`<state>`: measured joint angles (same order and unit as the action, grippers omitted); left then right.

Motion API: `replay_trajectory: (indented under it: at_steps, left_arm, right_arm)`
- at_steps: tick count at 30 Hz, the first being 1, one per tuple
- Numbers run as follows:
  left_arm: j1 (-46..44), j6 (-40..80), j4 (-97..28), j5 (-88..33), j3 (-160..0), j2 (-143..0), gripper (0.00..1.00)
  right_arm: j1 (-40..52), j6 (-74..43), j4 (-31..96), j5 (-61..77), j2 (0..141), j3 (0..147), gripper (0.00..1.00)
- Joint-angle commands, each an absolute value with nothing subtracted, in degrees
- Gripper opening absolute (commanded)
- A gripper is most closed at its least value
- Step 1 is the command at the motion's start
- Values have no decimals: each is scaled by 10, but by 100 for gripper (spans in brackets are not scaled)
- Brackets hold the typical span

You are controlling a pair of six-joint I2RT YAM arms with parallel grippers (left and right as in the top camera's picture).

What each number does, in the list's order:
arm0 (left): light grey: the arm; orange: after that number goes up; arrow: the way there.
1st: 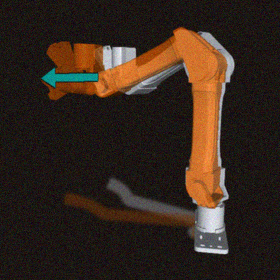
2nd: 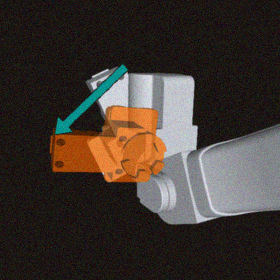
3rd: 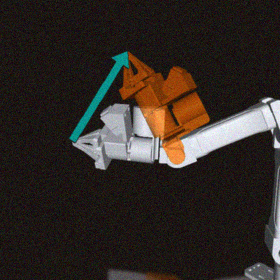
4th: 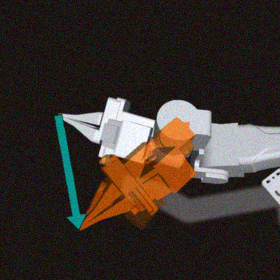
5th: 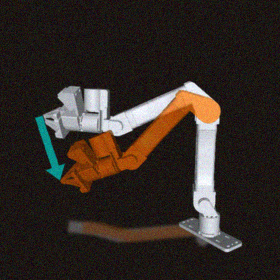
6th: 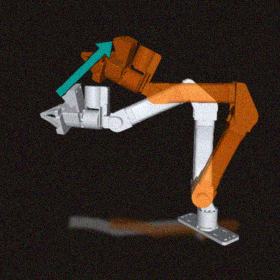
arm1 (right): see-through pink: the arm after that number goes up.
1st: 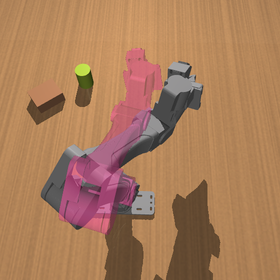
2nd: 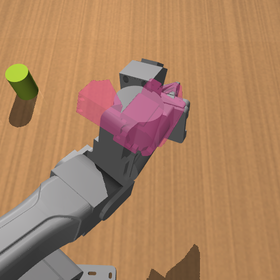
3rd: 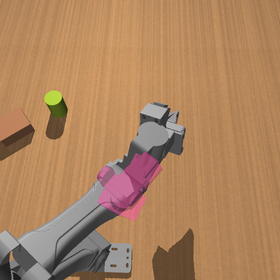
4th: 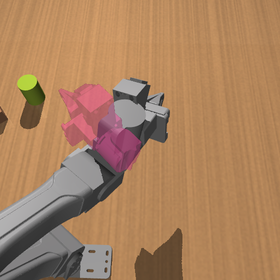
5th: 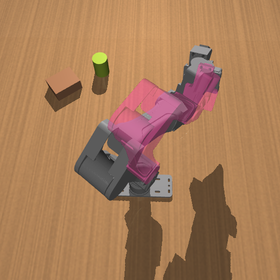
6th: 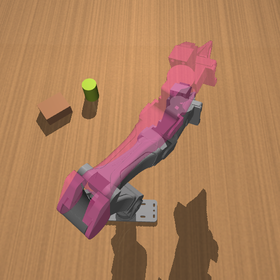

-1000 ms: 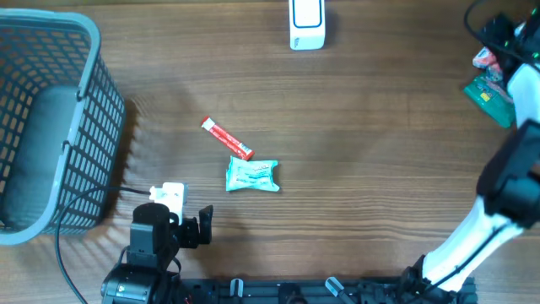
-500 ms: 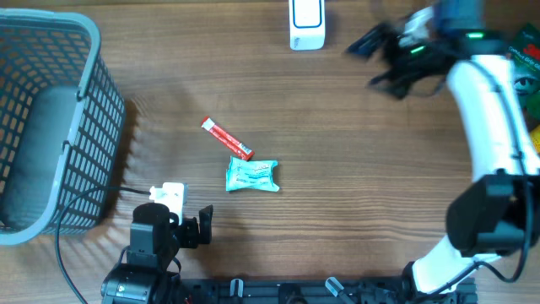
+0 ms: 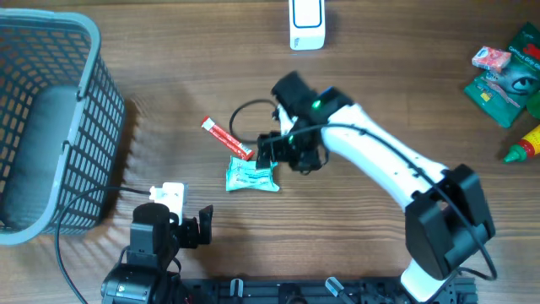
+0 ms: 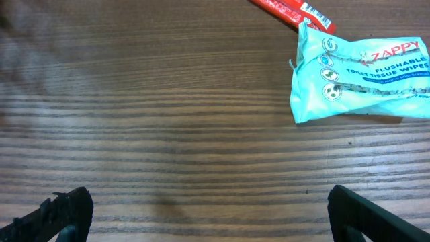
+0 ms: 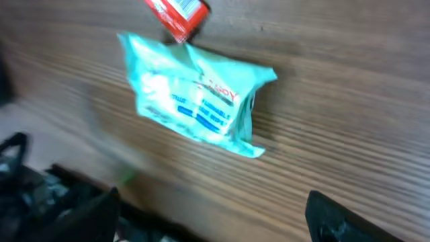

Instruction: Scan the item barcode

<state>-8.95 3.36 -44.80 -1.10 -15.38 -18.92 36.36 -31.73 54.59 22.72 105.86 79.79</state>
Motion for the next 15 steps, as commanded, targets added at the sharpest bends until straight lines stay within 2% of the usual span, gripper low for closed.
replay_trajectory:
  at_steps: [1, 2, 4, 7, 11, 15]
  left_arm:
    - [-93, 35, -446, -5, -153, -189, 100]
    - [-93, 35, -446, -5, -153, -189, 100]
    - [-93, 35, -446, -5, -153, -189, 100]
    - [-93, 35, -446, -5, -153, -189, 100]
    - [-93, 35, -446, -5, -153, -189, 100]
    - [-93, 35, -446, -5, -153, -189, 100]
  right_arm:
    - [376, -345, 483, 190, 1064, 746, 47]
    - [379, -345, 474, 203, 1064, 737, 28]
    - [386, -333, 468, 244, 1064, 726, 4]
    - [411, -269, 456, 311, 1064, 727, 4]
    - [434, -273, 426, 284, 1064, 727, 4]
    - [449, -325, 393, 236, 1074, 727, 4]
